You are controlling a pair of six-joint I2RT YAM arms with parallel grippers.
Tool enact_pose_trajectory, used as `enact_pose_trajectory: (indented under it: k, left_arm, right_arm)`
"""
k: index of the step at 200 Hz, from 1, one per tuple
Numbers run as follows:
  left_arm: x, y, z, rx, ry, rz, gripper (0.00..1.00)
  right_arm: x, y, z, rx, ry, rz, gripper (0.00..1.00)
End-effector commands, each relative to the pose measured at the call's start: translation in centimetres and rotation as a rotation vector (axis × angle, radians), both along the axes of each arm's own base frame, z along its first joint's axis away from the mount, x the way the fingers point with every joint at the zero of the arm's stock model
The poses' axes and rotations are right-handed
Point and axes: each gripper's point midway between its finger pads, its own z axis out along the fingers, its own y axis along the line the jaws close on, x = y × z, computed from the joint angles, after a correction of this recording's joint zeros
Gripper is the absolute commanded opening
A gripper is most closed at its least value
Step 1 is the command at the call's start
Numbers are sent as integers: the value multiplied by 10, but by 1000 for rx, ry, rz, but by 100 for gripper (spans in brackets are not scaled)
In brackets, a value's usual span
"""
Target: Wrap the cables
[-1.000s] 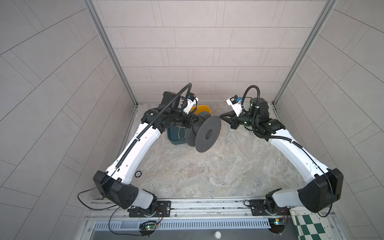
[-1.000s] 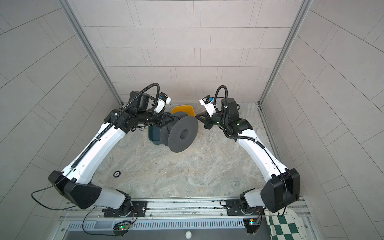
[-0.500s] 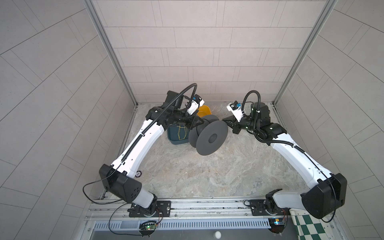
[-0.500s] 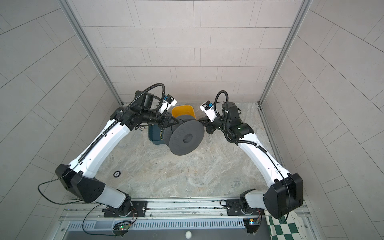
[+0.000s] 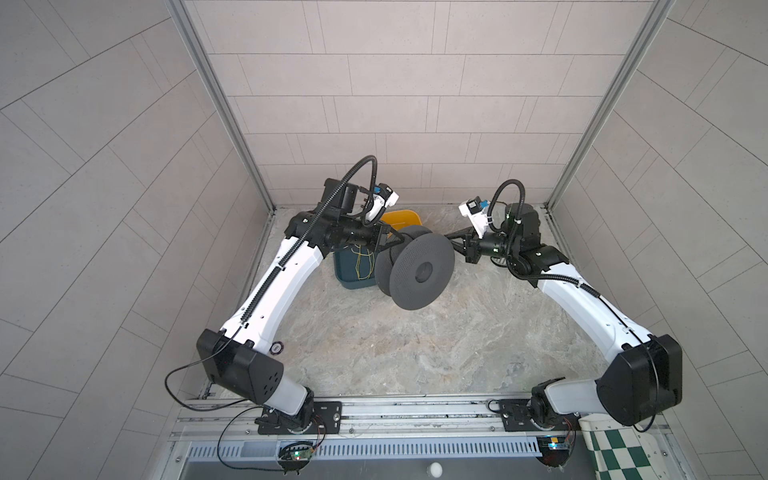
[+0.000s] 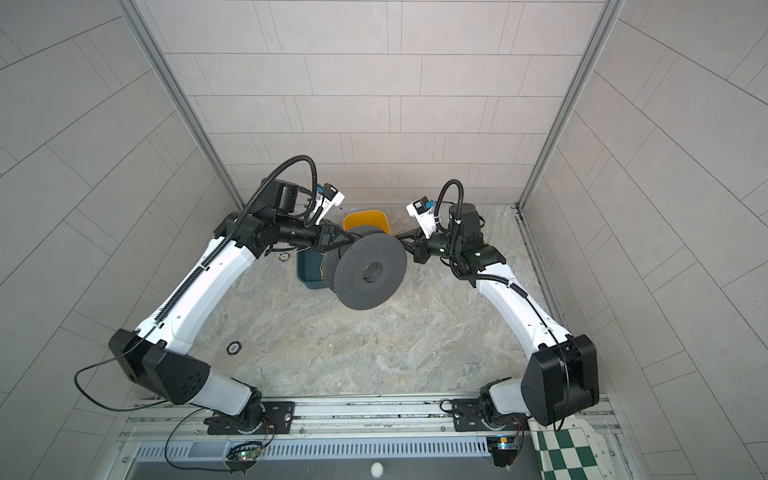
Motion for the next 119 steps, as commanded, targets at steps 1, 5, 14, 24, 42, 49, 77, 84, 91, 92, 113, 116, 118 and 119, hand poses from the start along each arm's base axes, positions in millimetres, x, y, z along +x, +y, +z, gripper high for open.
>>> enact_pose_trajectory:
  k: [1,5,14,24,42,49,77,84,91,92,113,116,118,119]
  left_arm:
    - [-24,-8,59,-201,-40,-74,0]
    - [-23,-8,60,-207,-38,-73,0]
    - [-24,-8,61,-219,-30,-74,0]
    - [-24,-9,63,-232,-24,-79,0]
    - [-25,-9,66,-246,-15,-86,0]
    - [-25,-9,67,-249,-16,-89,0]
    - [-26,-9,70,-256,-22,-91,0]
    - [-26,-9,71,-259,-24,-93,0]
    - [-26,-8,72,-261,-23,-91,0]
    - [-25,-8,71,-261,-22,-89,0]
    - [-24,-8,73,-266,-21,-85,0]
    - [-24,-9,73,-269,-19,-86,0]
    - [-24,-8,73,-270,-18,-84,0]
    - [-24,-8,73,-270,-16,-85,0]
  right_arm:
    - [27,-20,-15,80,102,-144,5]
    - [27,-20,-14,87,104,-147,6]
    - [27,-19,-14,101,105,-141,8]
    - [28,-19,-13,117,104,-137,9]
    - [29,-18,-11,141,95,-118,10]
    - [30,-18,-9,151,90,-110,11]
    - [33,-19,-5,170,83,-105,13]
    - [33,-19,-3,171,81,-102,14]
    - [33,-18,-4,173,82,-101,14]
    - [33,-18,-3,173,81,-101,14]
    - [32,-20,-2,171,82,-108,15]
    - [32,-20,-3,170,84,-112,16]
    - [32,-21,-2,169,83,-114,16]
    - [32,-21,-2,169,82,-117,16]
